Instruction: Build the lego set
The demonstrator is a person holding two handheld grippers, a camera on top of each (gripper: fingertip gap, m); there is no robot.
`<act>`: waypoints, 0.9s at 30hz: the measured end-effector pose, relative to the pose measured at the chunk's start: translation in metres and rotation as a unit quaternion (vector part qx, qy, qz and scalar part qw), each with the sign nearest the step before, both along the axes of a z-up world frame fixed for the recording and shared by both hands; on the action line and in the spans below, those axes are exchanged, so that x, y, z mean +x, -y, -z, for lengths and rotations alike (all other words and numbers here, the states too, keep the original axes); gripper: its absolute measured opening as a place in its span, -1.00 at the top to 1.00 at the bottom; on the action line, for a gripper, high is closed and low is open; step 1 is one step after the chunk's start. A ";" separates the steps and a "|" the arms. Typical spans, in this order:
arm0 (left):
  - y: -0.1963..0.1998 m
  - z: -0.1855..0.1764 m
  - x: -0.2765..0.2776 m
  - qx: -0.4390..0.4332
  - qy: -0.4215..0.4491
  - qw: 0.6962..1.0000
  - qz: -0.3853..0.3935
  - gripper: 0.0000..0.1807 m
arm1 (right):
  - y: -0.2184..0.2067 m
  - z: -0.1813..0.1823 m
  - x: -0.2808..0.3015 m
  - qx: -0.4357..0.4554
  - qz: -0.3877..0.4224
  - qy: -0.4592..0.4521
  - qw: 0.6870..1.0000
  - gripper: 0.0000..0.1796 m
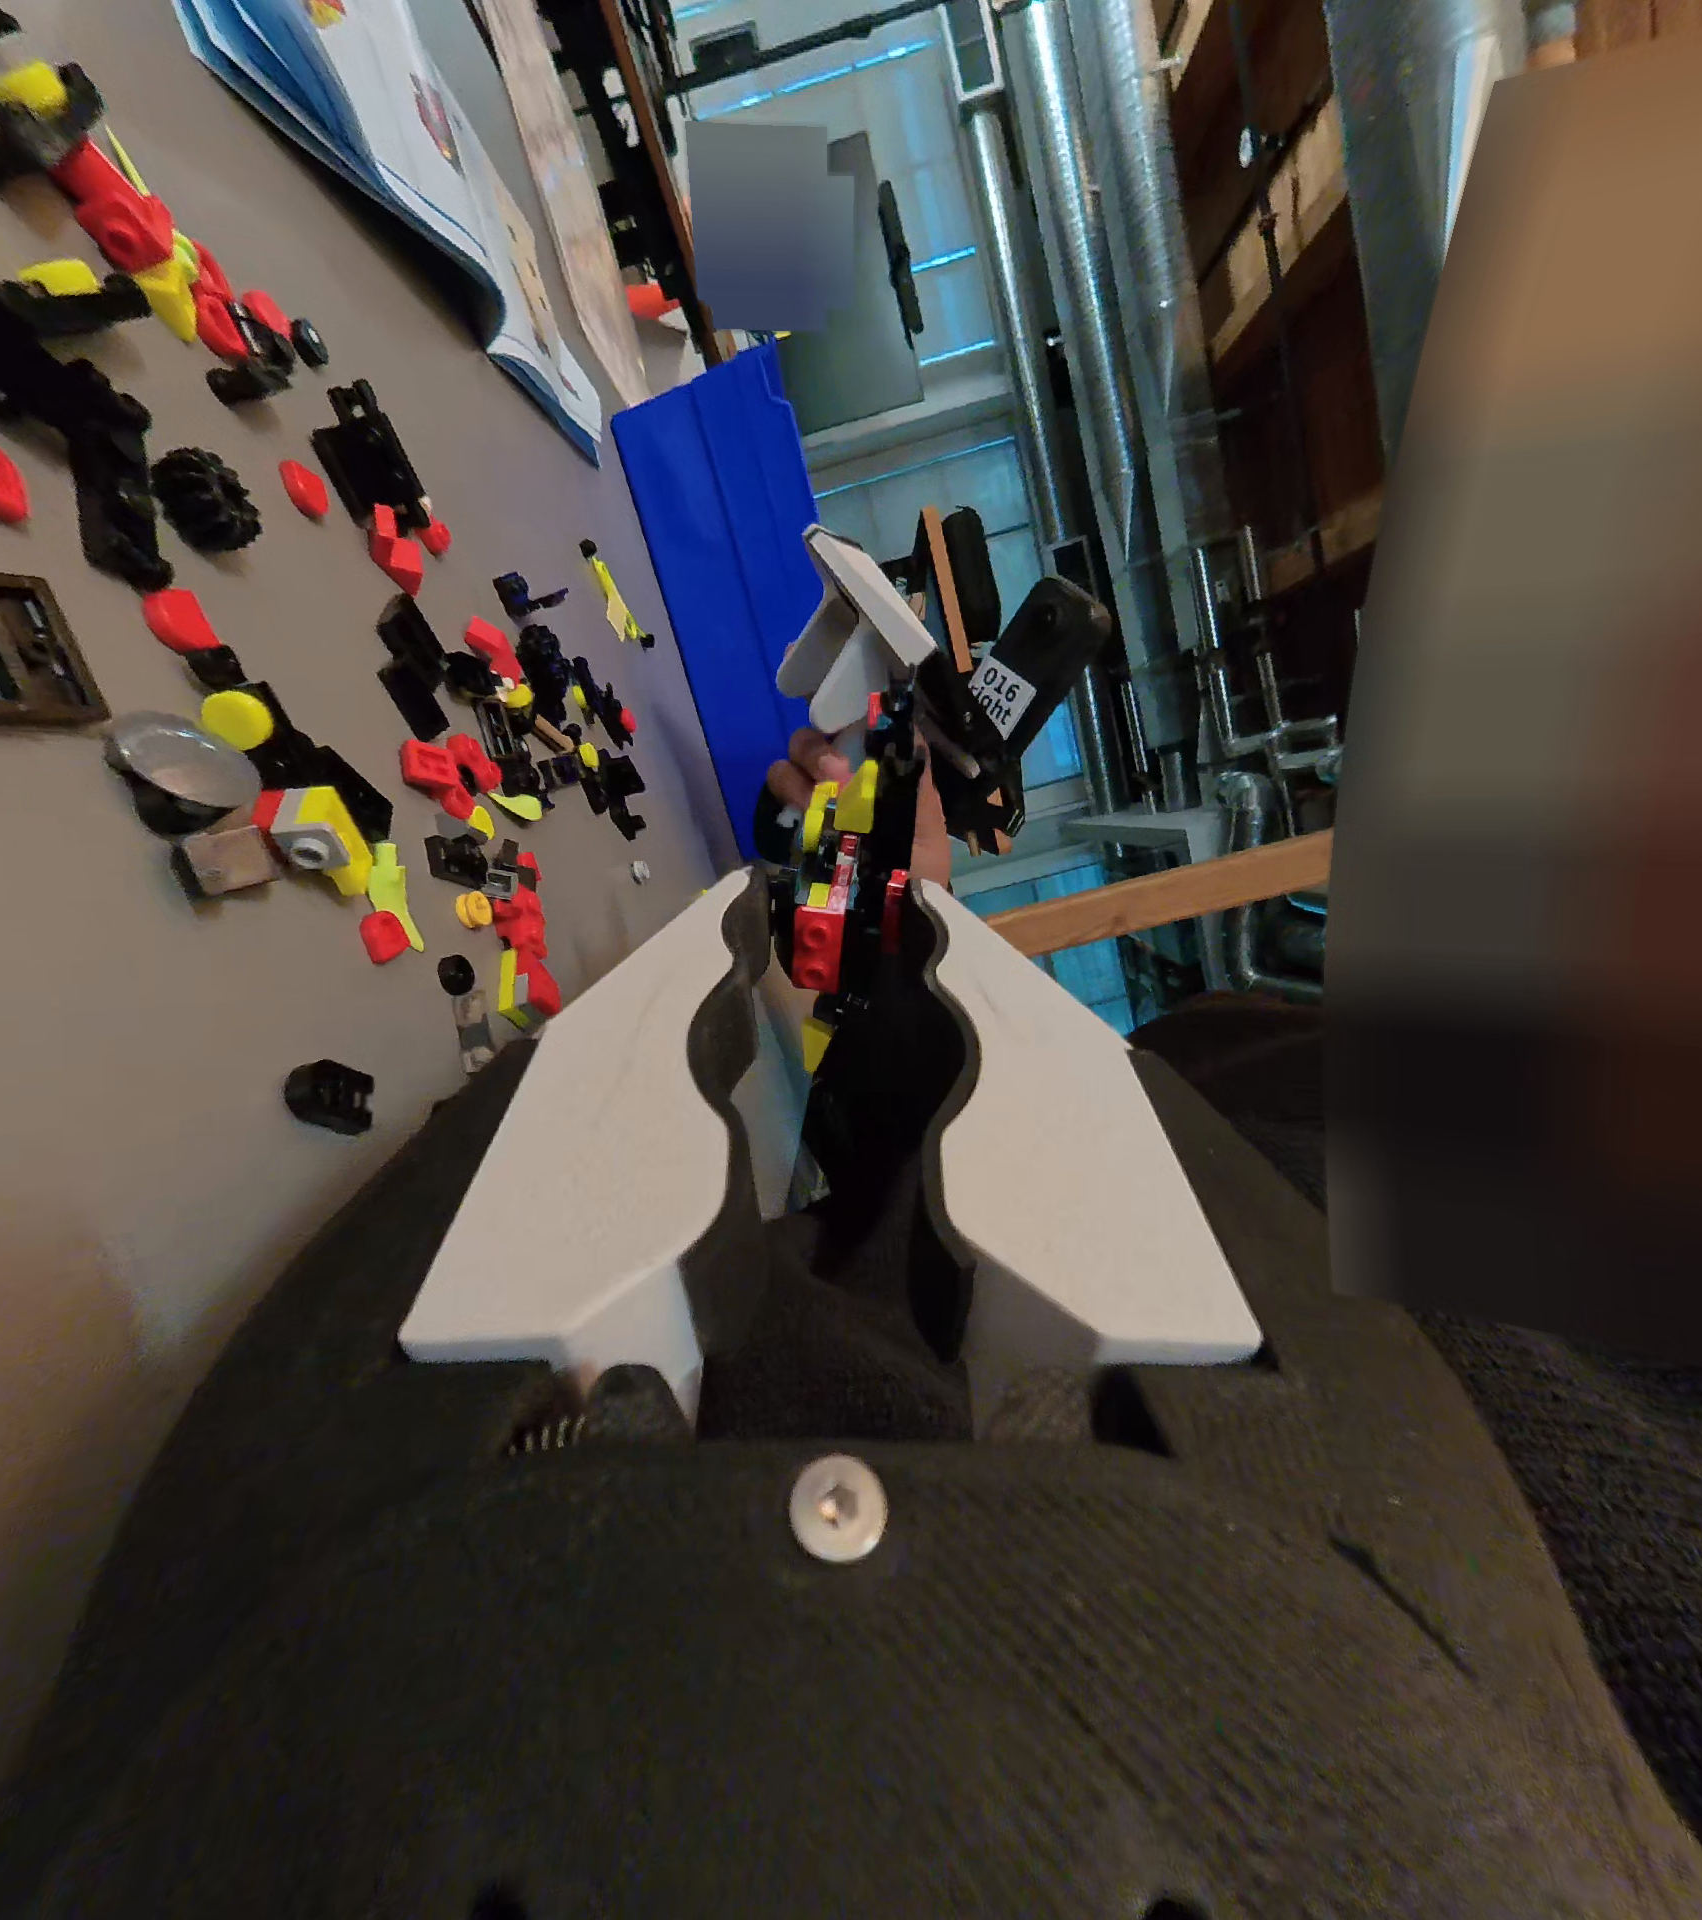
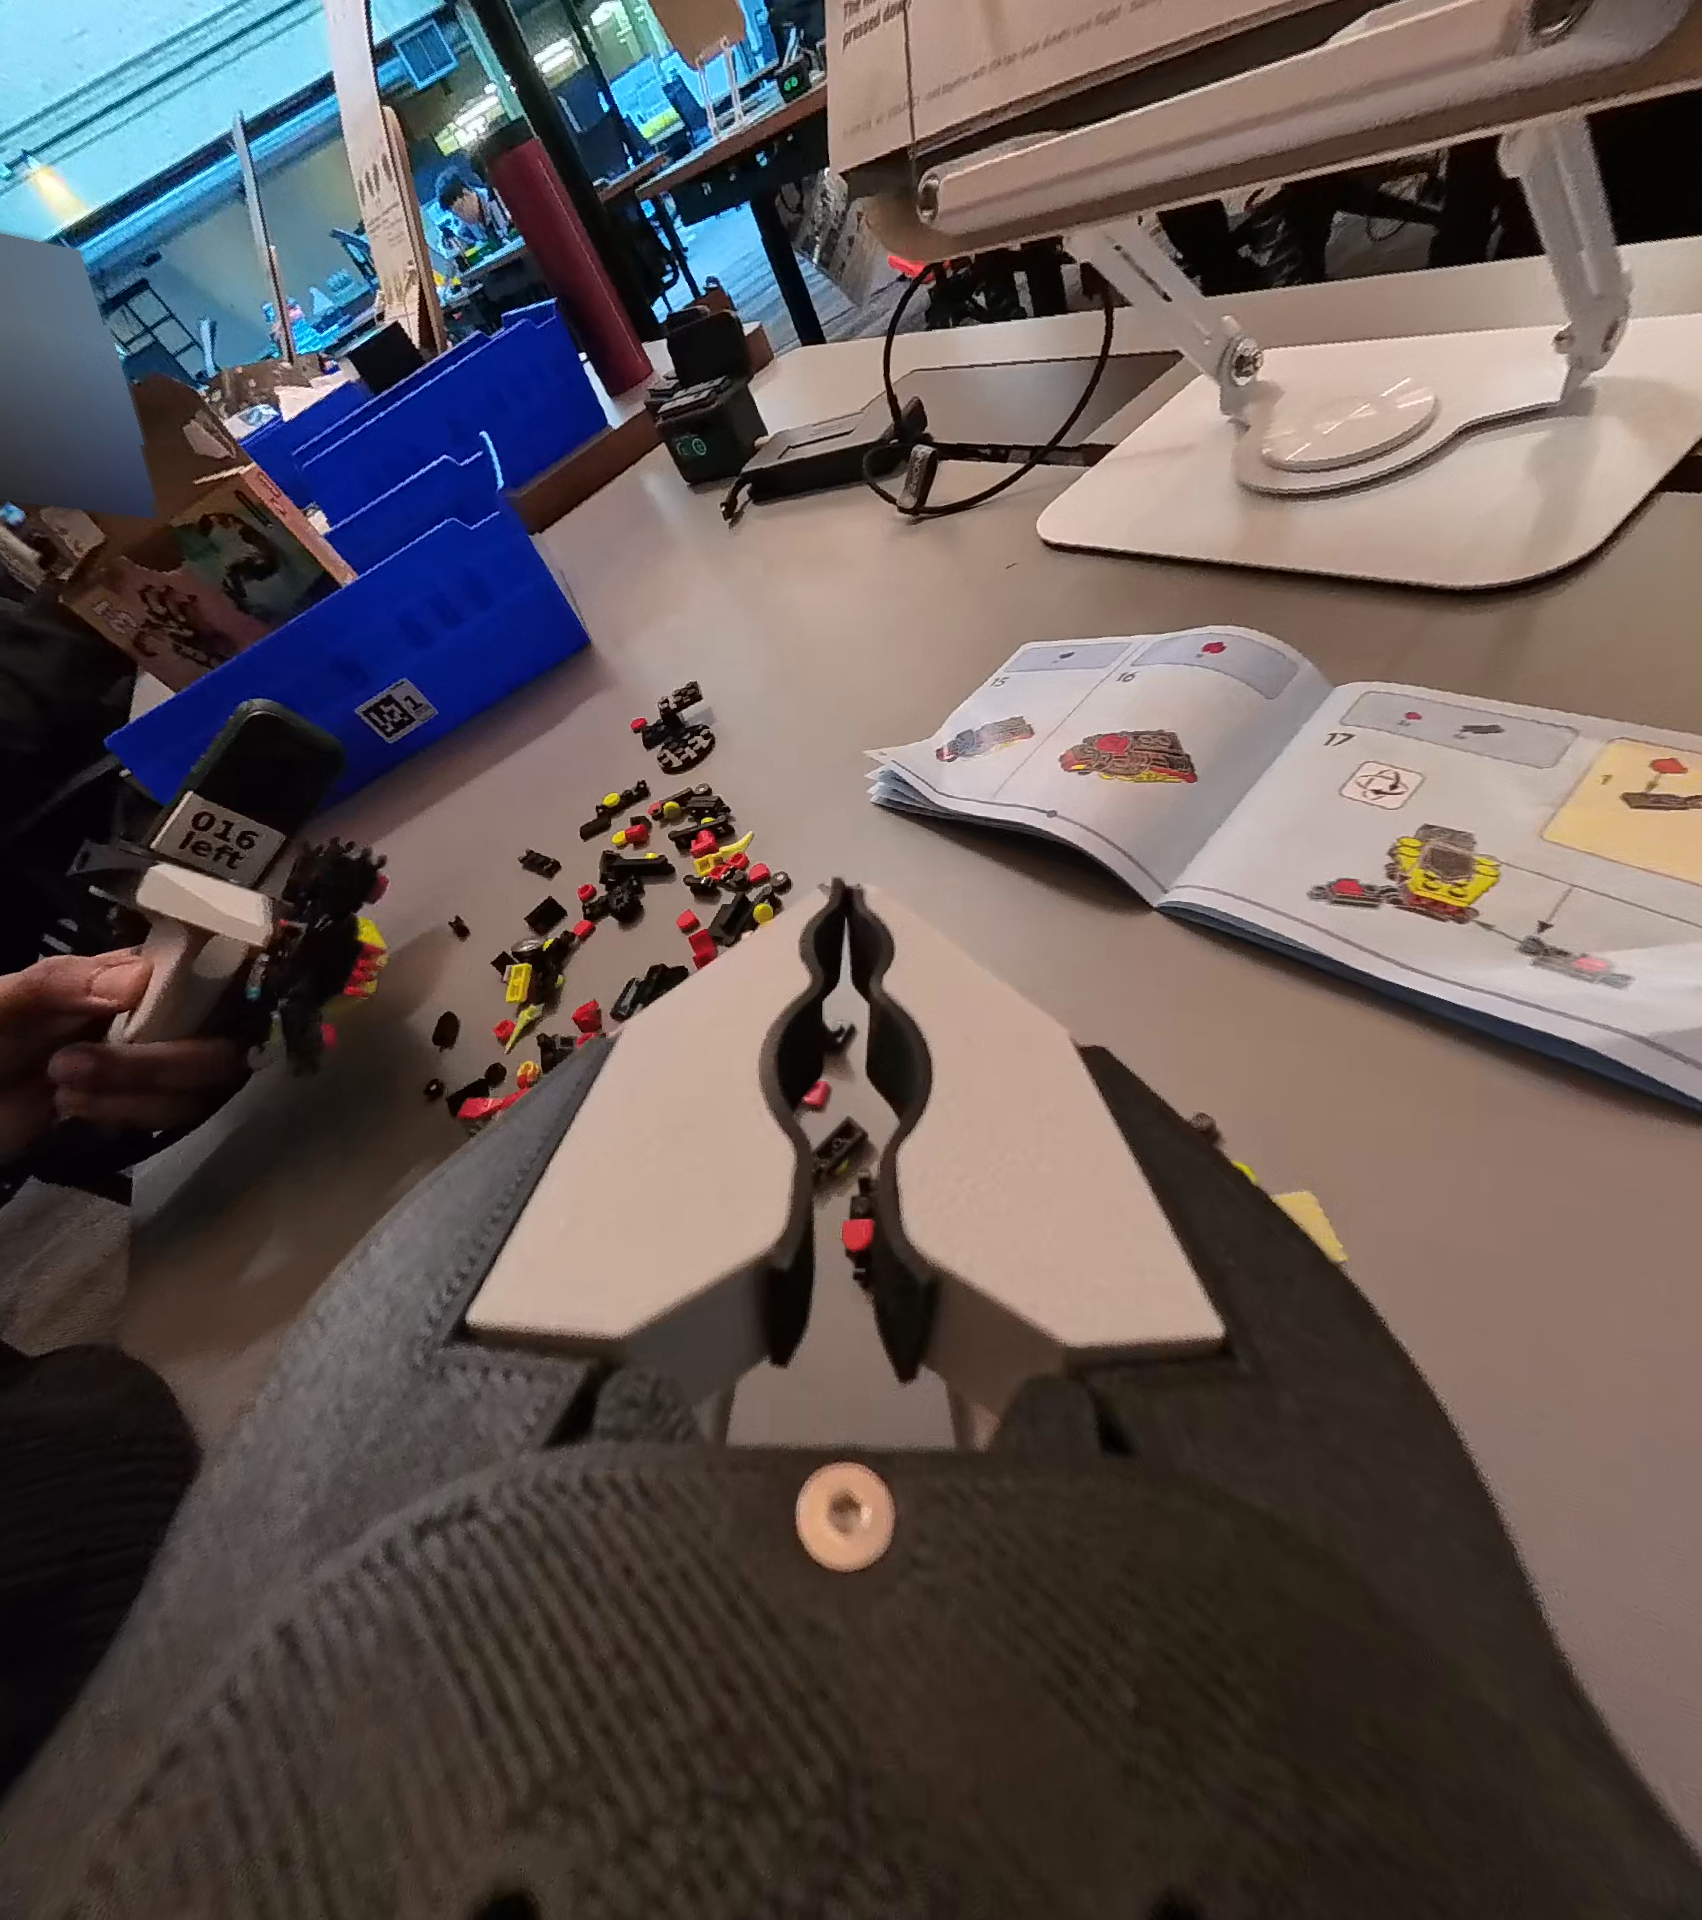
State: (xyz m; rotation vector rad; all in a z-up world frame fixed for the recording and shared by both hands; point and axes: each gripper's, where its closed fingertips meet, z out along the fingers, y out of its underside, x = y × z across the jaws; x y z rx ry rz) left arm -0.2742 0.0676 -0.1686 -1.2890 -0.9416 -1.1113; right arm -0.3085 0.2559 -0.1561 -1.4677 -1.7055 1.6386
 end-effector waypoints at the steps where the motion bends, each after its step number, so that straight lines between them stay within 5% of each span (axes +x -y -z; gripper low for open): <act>1: 0.000 0.001 -0.001 -0.002 0.002 1.000 -0.003 0.75 | 0.002 0.001 0.000 0.000 -0.003 0.000 1.000 1.00; 11: 0.000 0.006 -0.003 -0.015 0.009 1.000 -0.007 0.75 | 0.027 0.003 0.003 0.003 -0.053 -0.005 0.999 0.95; 16: -0.004 0.002 0.003 -0.014 -0.014 1.000 0.008 0.75 | 0.077 -0.021 0.020 -0.083 -0.158 -0.021 0.984 0.65; 21: -0.010 0.000 0.014 -0.018 -0.039 0.999 0.028 0.75 | 0.144 -0.002 0.041 -0.101 -0.242 0.062 0.963 0.35; 27: -0.016 -0.007 0.029 -0.017 -0.083 0.995 0.058 0.76 | 0.180 0.008 0.062 -0.152 -0.301 0.121 0.933 0.54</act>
